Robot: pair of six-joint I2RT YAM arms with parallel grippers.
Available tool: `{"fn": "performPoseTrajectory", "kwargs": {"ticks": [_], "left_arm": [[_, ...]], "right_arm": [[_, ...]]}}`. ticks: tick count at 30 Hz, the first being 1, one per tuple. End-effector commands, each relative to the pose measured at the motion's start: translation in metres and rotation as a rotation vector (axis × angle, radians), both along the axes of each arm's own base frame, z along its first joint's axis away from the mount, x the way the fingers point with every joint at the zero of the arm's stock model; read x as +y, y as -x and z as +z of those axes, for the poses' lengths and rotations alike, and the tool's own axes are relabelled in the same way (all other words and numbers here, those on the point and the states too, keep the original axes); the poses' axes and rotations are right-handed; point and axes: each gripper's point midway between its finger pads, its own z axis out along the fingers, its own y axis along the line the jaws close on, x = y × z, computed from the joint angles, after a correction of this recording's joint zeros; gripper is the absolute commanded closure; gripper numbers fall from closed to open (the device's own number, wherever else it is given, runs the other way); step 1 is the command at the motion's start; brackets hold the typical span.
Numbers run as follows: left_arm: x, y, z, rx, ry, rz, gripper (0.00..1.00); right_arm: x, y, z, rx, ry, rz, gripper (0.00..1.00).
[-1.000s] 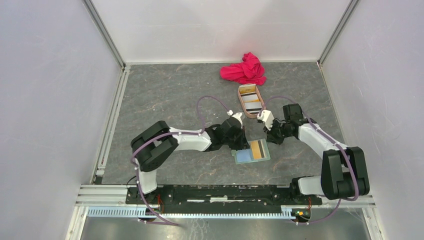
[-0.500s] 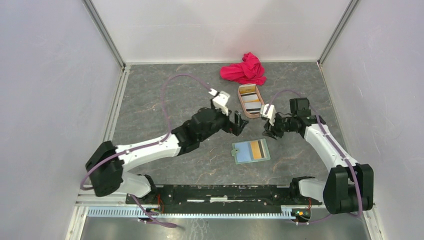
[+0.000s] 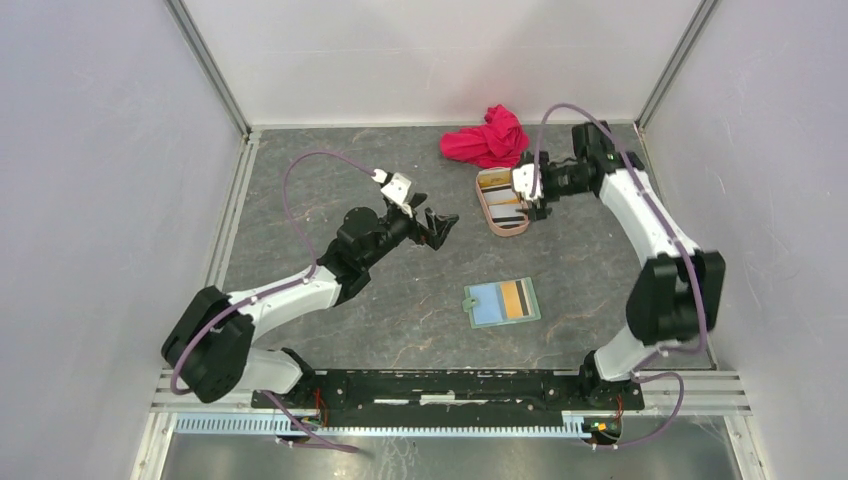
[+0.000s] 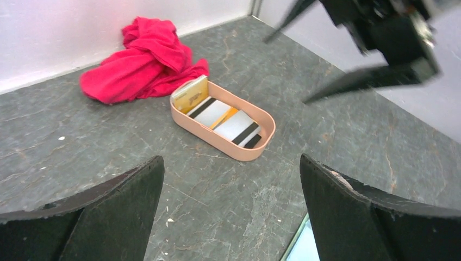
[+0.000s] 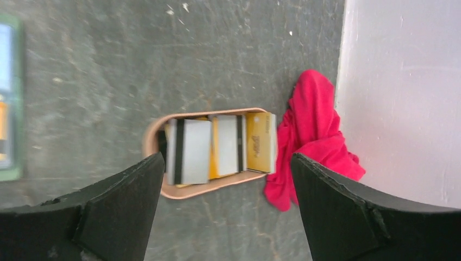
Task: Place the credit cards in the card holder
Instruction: Pick up the credit card from the storage box.
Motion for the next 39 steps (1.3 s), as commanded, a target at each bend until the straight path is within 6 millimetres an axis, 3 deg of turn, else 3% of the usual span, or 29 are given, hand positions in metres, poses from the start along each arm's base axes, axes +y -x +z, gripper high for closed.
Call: {"fn": "performPoseTrajectory", "kwargs": {"ticks": [1, 6, 15, 27, 39], "left_arm": [[-0.008, -0.003, -0.003, -0.102, -0.036, -0.090, 0.00], [-0.008, -0.005, -0.028, -0.085, -0.045, -0.121, 0.00], [-0.013, 0.002, -0.034, -0.100, -0.012, -0.176, 0.00], [-0.011, -0.001, -0.036, -0.086, -0.007, -0.158, 0.00], [-0.002, -0.001, -0.032, -0.100, 0.016, -0.114, 0.00]], "right_arm": [[0.002, -0.052, 0.013, -0.109, 0.074, 0.056, 0.07], [0.005, -0.098, 0.005, -0.106, 0.142, 0.008, 0.09], [0.019, -0.142, -0.023, -0.074, 0.169, -0.079, 0.13], [0.020, -0.164, -0.055, -0.035, 0.175, -0.147, 0.15], [0.020, -0.173, -0.065, -0.045, 0.186, -0.148, 0.24]]}}
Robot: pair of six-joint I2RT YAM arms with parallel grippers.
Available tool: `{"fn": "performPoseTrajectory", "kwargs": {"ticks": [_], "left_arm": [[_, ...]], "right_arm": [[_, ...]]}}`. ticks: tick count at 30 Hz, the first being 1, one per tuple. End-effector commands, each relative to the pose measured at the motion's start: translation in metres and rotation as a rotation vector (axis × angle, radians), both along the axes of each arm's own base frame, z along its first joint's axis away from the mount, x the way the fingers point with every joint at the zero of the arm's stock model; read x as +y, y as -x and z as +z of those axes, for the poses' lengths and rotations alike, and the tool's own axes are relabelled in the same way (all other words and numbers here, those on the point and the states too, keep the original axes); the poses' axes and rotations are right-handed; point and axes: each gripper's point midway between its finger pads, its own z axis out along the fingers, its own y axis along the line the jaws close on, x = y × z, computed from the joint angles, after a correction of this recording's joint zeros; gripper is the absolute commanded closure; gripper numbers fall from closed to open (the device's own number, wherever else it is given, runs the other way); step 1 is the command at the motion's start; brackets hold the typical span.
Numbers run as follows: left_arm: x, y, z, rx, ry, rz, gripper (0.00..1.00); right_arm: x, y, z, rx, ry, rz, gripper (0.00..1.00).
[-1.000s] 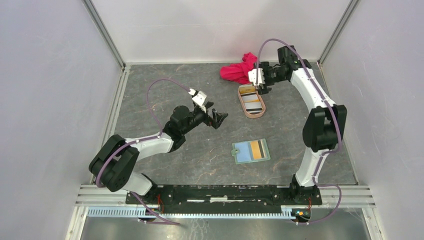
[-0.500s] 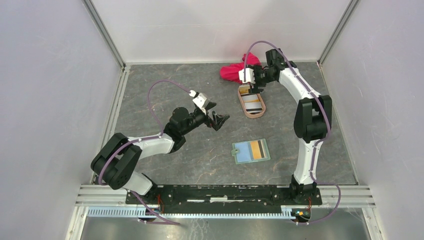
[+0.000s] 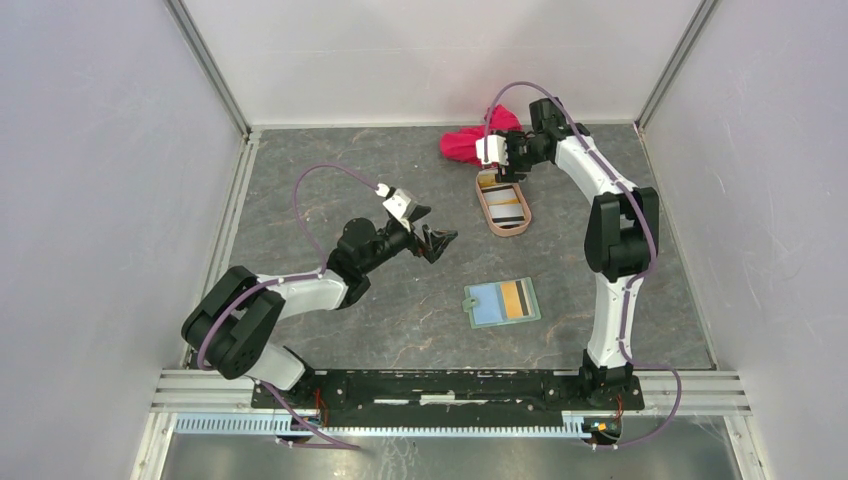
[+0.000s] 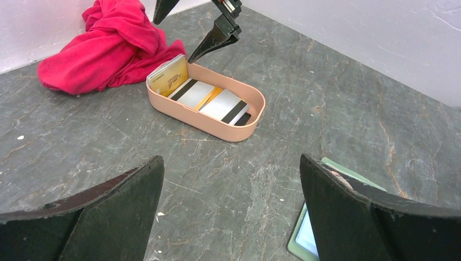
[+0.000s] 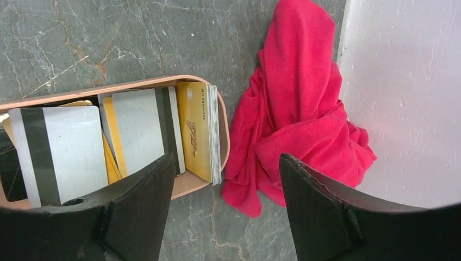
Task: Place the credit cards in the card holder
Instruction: Pick up the credit card from the storage box.
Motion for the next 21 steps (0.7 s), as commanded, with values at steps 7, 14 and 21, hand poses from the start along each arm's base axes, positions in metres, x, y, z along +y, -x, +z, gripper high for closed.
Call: {"fn": "performPoseTrajectory", "kwargs": {"ticks": [7, 14, 21], "left_arm": [[0.006, -0.005, 0.019, -0.074, 0.038, 0.037, 0.00], [0.006, -0.005, 0.019, -0.072, 0.037, 0.037, 0.00], [0.005, -0.005, 0.018, -0.071, 0.038, 0.033, 0.00]], "right_arm": [[0.002, -0.022, -0.010, -0.030, 0.006, -0.026, 0.27], [0.005, -0.034, -0.021, -0.024, -0.016, -0.056, 0.31], [0.006, -0.036, -0.029, -0.011, -0.014, -0.054, 0.32]]}}
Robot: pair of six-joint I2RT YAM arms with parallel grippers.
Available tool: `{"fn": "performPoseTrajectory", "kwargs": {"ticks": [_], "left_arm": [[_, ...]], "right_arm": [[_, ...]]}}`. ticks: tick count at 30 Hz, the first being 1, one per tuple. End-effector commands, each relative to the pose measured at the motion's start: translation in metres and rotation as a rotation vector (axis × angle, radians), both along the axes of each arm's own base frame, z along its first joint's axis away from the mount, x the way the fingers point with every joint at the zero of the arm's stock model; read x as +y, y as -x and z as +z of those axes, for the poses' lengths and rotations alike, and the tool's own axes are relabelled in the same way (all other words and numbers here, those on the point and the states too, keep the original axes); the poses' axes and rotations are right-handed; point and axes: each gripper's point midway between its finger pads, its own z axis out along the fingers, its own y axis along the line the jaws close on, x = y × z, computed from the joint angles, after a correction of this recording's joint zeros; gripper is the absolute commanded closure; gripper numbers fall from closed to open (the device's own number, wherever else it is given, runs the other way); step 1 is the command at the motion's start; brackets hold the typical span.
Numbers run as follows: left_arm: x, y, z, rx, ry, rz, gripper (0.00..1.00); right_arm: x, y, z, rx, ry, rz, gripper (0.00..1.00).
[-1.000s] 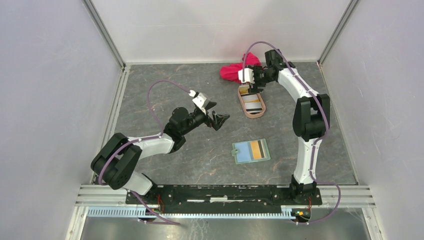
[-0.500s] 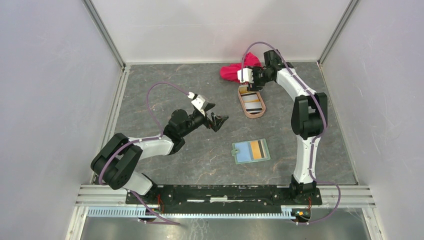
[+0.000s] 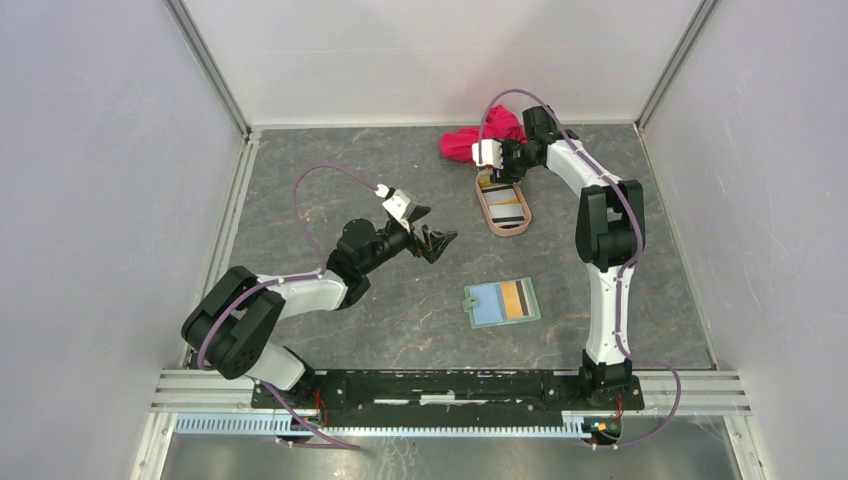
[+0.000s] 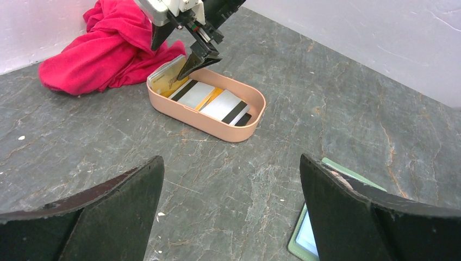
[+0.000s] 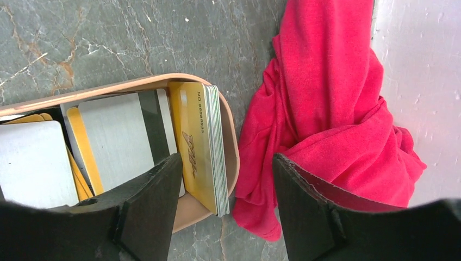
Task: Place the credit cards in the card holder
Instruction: Pick up the credit card from the storage box.
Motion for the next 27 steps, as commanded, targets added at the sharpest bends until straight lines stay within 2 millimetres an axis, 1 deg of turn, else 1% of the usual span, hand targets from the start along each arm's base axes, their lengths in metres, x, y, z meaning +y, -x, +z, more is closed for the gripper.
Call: {"fn": "performPoseTrajectory", "kwargs": {"ticks": [1, 6, 10, 19, 27], "left_arm": [[0.004, -0.005, 0.020, -0.070, 0.035, 0.027, 0.00], [0.003, -0.005, 0.020, -0.070, 0.036, 0.024, 0.00], [0.004, -0.005, 0.020, -0.071, 0.036, 0.026, 0.00], [0.004, -0.005, 0.020, -0.071, 0.036, 0.025, 0.00], [0.004, -0.005, 0.019, -0.069, 0.034, 0.025, 0.00]], "right_arm": [[0.006, -0.012, 0.015, -0.045, -0.018, -0.003, 0.33], [0.009, -0.013, 0.010, -0.041, -0.012, -0.002, 0.35], [0.009, -0.016, 0.009, -0.042, -0.015, -0.010, 0.40], [0.009, -0.017, 0.008, -0.043, -0.013, -0.017, 0.46], [0.008, -0.017, 0.021, -0.062, -0.018, -0.021, 0.54]]}}
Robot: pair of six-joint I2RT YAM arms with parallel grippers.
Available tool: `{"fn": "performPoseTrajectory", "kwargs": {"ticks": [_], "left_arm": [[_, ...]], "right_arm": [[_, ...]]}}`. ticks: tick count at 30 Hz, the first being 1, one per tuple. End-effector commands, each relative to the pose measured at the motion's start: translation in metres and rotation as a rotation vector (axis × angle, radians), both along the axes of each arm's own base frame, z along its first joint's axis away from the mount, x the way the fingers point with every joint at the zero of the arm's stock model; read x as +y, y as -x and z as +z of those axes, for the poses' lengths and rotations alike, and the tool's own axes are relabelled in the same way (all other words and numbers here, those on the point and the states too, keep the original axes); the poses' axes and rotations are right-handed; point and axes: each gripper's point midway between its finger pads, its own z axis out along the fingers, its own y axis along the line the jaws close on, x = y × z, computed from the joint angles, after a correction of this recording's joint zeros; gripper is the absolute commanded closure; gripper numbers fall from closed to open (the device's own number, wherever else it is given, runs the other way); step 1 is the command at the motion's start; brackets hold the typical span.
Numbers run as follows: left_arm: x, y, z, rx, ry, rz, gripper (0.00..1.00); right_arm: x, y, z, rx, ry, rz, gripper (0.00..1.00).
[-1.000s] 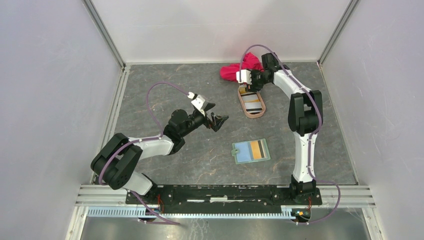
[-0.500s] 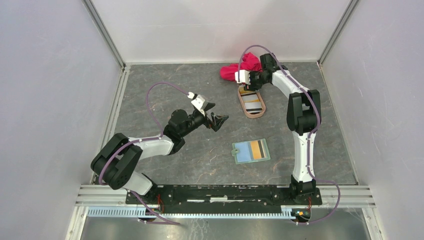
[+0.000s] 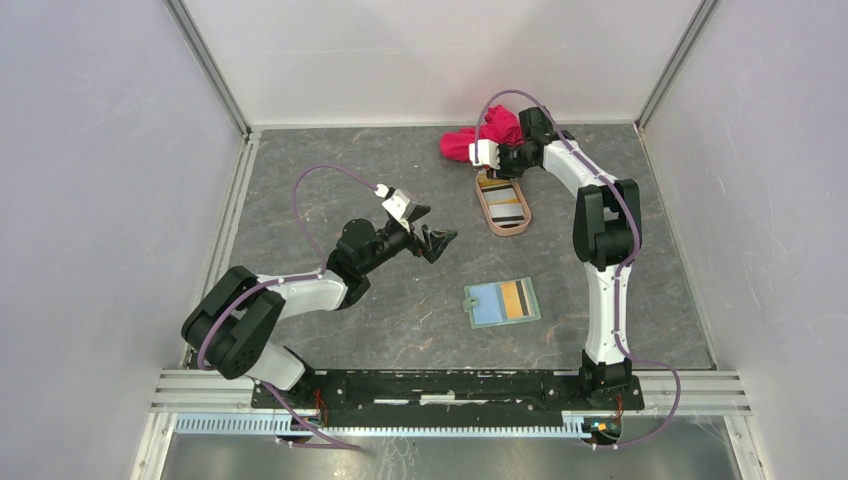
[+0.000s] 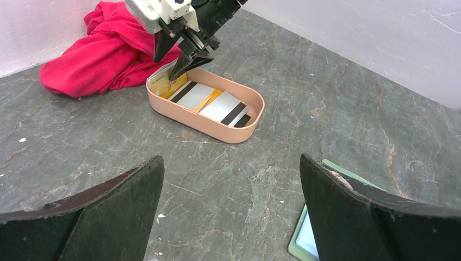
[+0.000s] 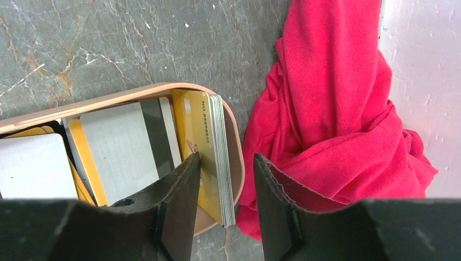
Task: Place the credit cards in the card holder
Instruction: Pick up the credit card from the storage box.
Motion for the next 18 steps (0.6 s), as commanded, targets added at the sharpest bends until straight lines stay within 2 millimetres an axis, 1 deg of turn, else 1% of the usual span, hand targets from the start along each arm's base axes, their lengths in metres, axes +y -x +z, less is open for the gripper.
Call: {"fn": "performPoseTrajectory", "kwargs": {"ticks": [1, 8, 18], "left_arm": [[0.004, -0.005, 0.018, -0.065, 0.032, 0.026, 0.00], [0.004, -0.004, 0.017, -0.064, 0.030, 0.023, 0.00], [0.004, -0.004, 0.018, -0.065, 0.031, 0.021, 0.00]], "right_arm": [[0.005, -0.014, 0.030, -0.080, -0.021, -0.001, 0.54], [0.005, -0.010, 0.042, -0.094, -0.025, 0.005, 0.57], [0.005, -0.006, 0.047, -0.095, -0.024, 0.012, 0.59]]}}
